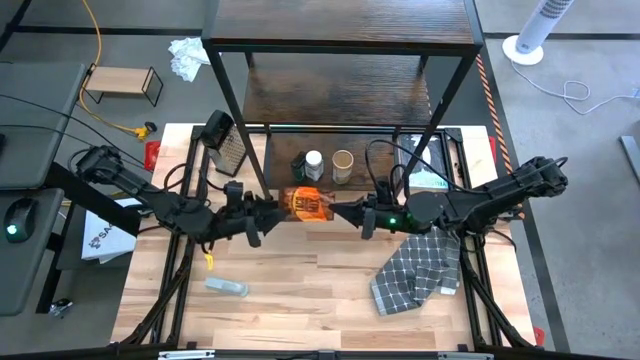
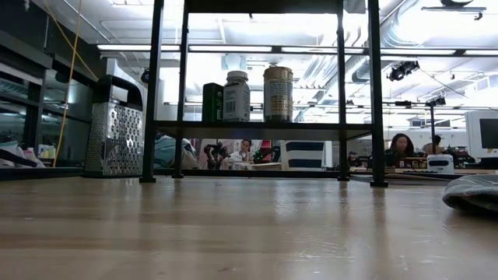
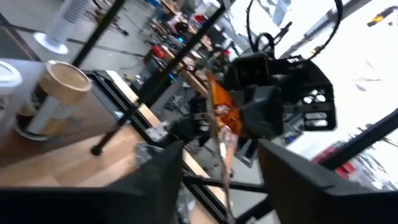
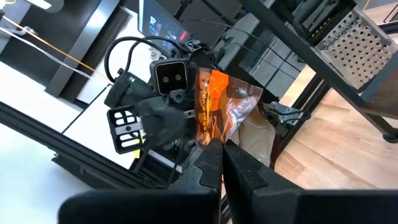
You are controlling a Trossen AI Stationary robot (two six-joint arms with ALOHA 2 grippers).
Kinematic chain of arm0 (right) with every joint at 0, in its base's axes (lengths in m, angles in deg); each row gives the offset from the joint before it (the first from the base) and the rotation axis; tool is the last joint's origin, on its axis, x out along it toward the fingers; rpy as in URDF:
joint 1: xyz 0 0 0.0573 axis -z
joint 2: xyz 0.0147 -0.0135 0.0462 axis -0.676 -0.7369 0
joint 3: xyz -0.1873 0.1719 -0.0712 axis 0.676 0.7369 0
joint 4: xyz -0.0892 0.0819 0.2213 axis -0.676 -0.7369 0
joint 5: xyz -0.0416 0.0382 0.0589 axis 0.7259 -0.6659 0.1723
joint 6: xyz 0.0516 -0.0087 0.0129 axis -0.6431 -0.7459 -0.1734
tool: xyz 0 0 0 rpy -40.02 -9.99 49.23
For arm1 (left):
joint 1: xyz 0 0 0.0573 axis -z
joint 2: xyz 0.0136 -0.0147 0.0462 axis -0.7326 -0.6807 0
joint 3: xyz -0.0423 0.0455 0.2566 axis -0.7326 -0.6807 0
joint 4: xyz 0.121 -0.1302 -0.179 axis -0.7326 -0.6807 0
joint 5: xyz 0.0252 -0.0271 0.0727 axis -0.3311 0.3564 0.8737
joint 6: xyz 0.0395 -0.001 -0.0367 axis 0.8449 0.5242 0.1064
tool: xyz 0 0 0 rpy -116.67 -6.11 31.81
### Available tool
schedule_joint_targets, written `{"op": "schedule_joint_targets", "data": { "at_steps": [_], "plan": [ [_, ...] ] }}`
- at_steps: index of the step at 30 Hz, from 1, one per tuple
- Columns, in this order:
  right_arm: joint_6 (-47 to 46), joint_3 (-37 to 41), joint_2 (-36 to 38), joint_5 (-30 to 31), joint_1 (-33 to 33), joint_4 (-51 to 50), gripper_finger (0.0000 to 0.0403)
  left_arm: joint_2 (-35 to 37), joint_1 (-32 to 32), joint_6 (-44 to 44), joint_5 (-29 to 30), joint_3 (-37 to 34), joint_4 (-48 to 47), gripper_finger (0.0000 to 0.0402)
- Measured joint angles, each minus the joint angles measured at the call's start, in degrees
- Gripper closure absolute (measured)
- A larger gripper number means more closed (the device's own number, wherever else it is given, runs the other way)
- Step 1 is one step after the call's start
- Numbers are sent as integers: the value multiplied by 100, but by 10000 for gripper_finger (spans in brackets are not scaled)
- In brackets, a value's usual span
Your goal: Shelf spices
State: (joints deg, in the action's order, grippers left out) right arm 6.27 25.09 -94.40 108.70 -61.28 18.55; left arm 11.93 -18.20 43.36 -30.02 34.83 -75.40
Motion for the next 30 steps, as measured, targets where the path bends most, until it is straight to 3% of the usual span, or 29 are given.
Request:
{"op": "schedule_joint_targets", "data": {
  "at_steps": [5,6,14,22,30],
  "plan": [
    [105,0,1,115,0,91,403,2,-56,204,-42,0,7,364],
    [160,0,1,139,0,141,403,2,-56,240,-75,0,7,381],
    [900,0,2,-1,0,351,385,262,-83,285,-589,0,-479,400],
    [1315,0,19,-101,-130,181,272,642,-76,140,-761,10,-1296,401],
    [1781,-14,314,-379,-246,-542,166,423,-206,-118,-2604,1018,-5210,401]
  ]
}}
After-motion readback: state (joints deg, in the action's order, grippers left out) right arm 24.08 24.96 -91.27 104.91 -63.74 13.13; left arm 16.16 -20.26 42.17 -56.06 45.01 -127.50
